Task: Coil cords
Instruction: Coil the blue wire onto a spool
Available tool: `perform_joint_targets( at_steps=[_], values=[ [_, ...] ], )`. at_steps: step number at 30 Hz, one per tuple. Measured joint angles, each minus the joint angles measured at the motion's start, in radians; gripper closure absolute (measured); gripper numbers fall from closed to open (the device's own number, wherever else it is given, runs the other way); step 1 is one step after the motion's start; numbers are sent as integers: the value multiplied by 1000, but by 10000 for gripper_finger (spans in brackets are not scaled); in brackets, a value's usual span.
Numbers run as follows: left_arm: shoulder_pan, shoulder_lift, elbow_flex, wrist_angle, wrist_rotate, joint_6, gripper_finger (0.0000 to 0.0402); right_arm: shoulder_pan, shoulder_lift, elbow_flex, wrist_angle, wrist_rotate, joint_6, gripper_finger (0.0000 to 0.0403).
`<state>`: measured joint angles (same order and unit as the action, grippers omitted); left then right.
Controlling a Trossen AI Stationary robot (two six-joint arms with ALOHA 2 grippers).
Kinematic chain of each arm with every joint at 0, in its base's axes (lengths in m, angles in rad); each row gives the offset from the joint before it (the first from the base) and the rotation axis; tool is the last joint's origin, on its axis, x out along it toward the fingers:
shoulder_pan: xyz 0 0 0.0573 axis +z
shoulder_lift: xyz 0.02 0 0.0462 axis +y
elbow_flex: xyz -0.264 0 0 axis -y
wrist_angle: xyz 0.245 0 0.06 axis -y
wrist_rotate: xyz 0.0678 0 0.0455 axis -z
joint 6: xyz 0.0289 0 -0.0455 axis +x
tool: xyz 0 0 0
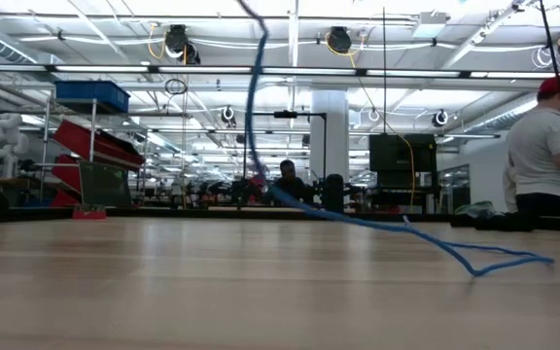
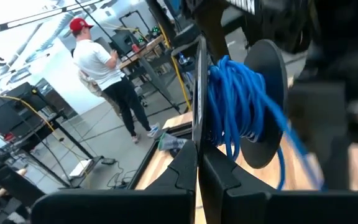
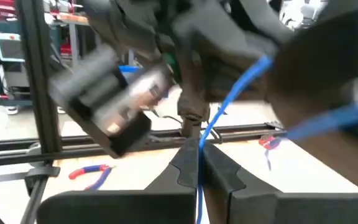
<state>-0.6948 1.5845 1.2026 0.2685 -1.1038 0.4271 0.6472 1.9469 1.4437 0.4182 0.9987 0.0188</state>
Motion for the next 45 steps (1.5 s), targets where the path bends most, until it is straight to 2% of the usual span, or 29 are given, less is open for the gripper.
perform_joint_targets(
  at_steps=[10, 19, 34, 45],
  values=[
    [-18, -4, 2, 131, 33, 27, 395, -20, -2, 1, -118, 6, 88, 403],
    [-62, -6, 59, 130, 45, 43, 395, -23, -3, 2, -180, 43, 127, 403],
    [-81, -7, 61, 135, 23, 26, 395, -19, -4, 2, -199, 105, 119, 401],
    [-82, -18, 67, 149, 17, 4, 395, 29, -2, -2, -191, 152, 76, 332]
  ],
)
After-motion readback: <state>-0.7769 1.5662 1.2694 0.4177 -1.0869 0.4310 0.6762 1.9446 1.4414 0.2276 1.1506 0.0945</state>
